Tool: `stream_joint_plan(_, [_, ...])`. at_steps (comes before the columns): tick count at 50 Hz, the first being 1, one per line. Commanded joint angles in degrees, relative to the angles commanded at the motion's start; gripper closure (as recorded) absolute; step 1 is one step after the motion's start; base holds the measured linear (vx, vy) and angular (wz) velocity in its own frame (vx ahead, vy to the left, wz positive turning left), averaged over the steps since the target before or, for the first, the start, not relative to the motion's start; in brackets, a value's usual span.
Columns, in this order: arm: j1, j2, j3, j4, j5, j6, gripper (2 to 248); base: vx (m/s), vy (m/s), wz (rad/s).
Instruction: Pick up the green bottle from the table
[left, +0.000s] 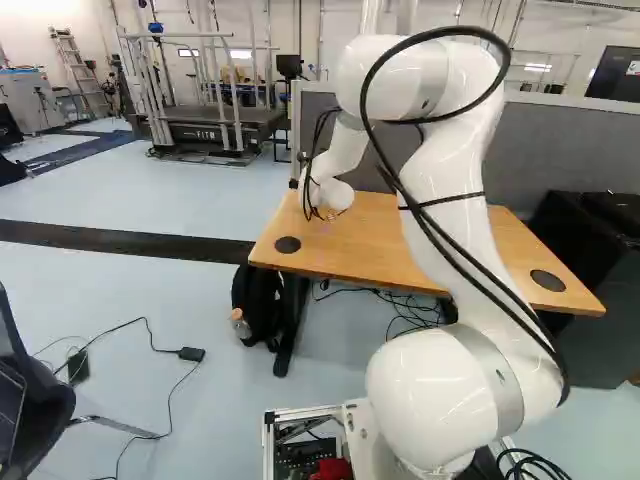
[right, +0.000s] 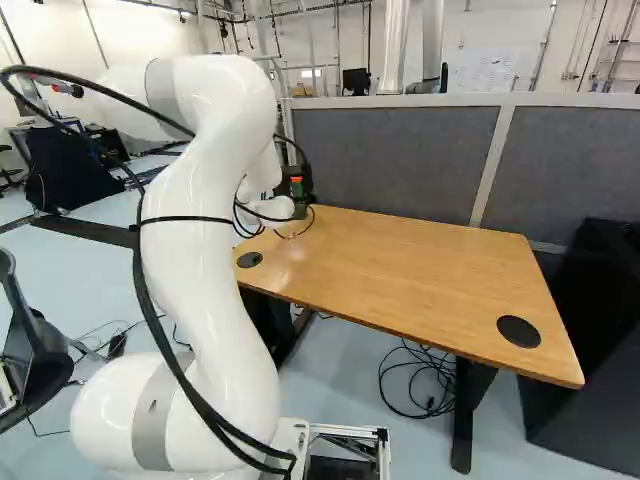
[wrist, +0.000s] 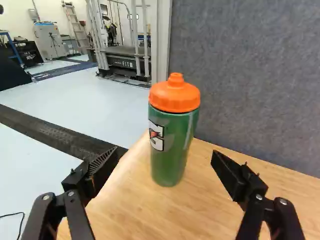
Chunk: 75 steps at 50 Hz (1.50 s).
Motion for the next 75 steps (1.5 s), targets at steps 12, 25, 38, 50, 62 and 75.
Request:
stream_joint_plan(12, [-0.2,-4.2,-4.5,0.0,0.0,0.0,3,0.000,0.000,0.000])
stream_joint_plan(25, [-0.3,-7.7,-9.4,0.0,0.0,0.0,3,0.000,0.000,0.000])
stream_joint_plan(38, [-0.5,-10.0,-12.7,0.0,0.0,0.0,42,0.000,0.000,0.000])
stream_joint_plan(50, [-0.5,-9.9,-12.6,0.0,0.0,0.0,118,0.000,0.000,0.000])
stream_joint_plan(62, [-0.5,-7.7,-9.4,0.0,0.0,0.0,142,0.000,0.000,0.000])
stream_joint_plan(75, [-0.7,-3.7,-4.3,0.0,0.0,0.0,142,0.000,0.000,0.000])
